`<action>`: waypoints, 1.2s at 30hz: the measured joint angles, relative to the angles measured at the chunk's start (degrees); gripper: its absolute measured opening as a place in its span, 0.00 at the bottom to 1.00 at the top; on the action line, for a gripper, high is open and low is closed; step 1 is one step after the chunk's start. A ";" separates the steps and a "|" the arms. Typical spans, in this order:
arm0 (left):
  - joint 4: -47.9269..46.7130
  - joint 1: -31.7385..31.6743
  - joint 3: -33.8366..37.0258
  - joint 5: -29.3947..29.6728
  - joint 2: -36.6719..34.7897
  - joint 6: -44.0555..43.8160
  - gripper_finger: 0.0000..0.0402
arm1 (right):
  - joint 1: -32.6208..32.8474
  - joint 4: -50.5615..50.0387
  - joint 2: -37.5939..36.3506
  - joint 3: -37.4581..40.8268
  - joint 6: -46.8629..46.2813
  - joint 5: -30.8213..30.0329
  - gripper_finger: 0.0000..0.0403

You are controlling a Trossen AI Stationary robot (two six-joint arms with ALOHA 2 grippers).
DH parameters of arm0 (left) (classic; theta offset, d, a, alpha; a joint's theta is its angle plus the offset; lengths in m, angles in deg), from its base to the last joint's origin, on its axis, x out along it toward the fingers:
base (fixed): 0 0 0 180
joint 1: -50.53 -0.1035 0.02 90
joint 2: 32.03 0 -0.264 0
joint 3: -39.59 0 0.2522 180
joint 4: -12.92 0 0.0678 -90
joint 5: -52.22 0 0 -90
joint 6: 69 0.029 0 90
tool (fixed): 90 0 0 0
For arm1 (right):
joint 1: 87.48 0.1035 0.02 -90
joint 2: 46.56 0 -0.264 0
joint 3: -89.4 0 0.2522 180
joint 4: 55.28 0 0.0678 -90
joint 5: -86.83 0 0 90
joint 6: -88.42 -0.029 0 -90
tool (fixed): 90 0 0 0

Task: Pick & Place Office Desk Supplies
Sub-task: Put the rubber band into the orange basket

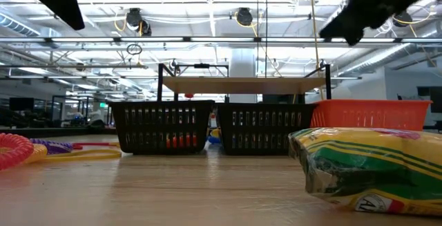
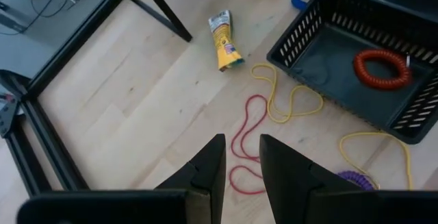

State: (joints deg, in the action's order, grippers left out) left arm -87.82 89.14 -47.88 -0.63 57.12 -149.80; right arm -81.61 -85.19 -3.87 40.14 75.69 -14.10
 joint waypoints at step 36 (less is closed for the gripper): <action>0.59 -0.35 0.02 1.91 0.00 1.11 0.23 | -0.17 -24.28 29.03 -0.47 -6.74 6.82 0.06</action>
State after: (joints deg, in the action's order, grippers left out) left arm -87.23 88.79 -47.86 1.29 57.12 -148.68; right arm -81.78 -109.47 25.16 39.67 68.95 -7.28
